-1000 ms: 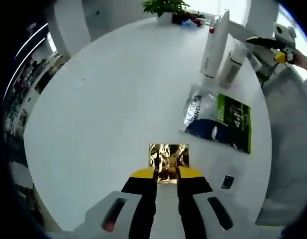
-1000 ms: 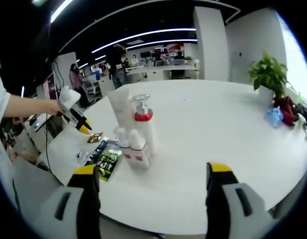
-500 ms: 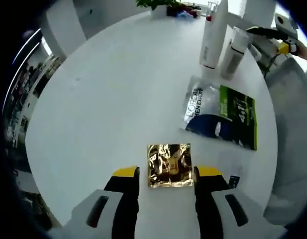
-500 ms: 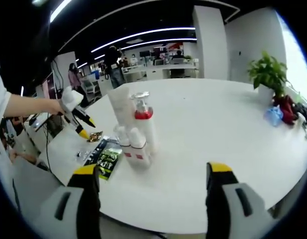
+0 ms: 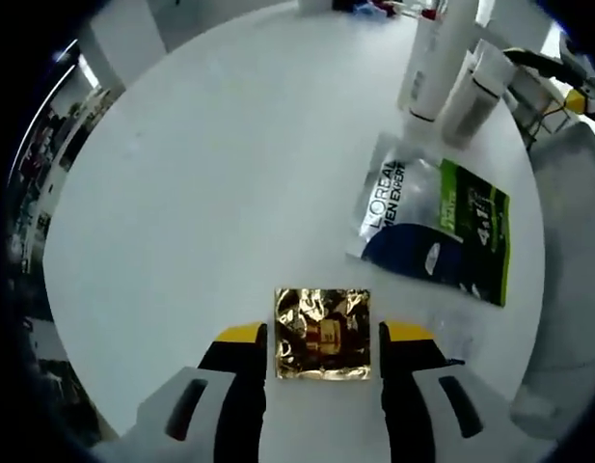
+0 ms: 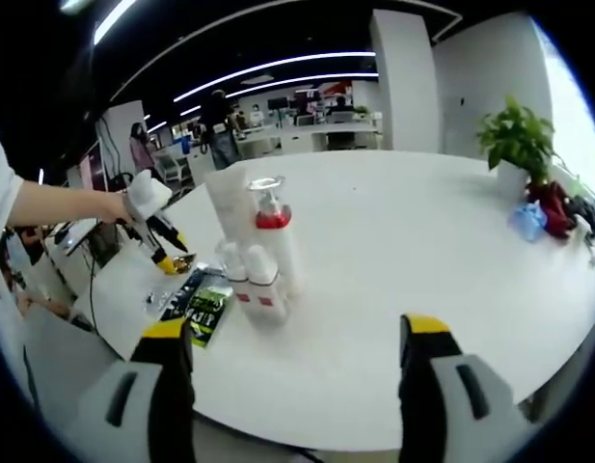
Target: Arrange the skincare products in the storage area until every visible bottle or jar stands upright without overlapping.
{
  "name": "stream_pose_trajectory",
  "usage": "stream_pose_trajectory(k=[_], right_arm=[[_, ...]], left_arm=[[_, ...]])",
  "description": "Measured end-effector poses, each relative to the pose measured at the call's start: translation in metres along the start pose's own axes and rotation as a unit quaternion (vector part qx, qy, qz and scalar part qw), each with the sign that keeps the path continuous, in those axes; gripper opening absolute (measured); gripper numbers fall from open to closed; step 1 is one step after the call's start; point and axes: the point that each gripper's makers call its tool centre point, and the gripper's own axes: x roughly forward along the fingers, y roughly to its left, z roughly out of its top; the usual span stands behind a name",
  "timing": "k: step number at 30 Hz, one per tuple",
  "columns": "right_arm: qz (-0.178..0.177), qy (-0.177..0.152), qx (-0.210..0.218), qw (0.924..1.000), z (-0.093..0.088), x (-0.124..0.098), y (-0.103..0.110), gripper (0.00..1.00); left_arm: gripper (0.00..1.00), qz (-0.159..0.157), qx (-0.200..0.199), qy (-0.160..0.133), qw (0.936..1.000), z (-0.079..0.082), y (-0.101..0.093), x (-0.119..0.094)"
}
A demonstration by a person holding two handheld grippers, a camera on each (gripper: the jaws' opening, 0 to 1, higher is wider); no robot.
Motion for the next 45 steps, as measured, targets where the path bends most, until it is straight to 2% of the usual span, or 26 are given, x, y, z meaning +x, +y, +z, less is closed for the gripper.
stream_pose_trajectory(k=[9, 22, 33, 40, 45], right_arm=[[0.002, 0.0, 0.001, 1.0, 0.0, 0.001, 0.001, 0.89], [0.003, -0.007, -0.004, 1.0, 0.007, 0.001, 0.001, 0.89], [0.008, -0.007, -0.005, 0.9999, 0.007, 0.001, 0.005, 0.89], [0.005, -0.008, -0.003, 1.0, 0.006, 0.0, 0.002, 0.89], [0.005, -0.007, -0.002, 1.0, 0.005, 0.0, 0.002, 0.89]], left_arm=[[0.37, -0.007, 0.005, -0.006, 0.9999, 0.0, 0.001, 0.0], [0.37, -0.019, 0.031, 0.001, 0.9993, 0.002, -0.008, -0.003], [0.37, -0.04, 0.074, 0.007, 0.9964, 0.006, -0.027, -0.006], [0.37, -0.047, 0.122, 0.029, 0.9909, 0.007, -0.035, -0.001], [0.37, -0.053, 0.128, 0.033, 0.9898, 0.008, -0.037, 0.003]])
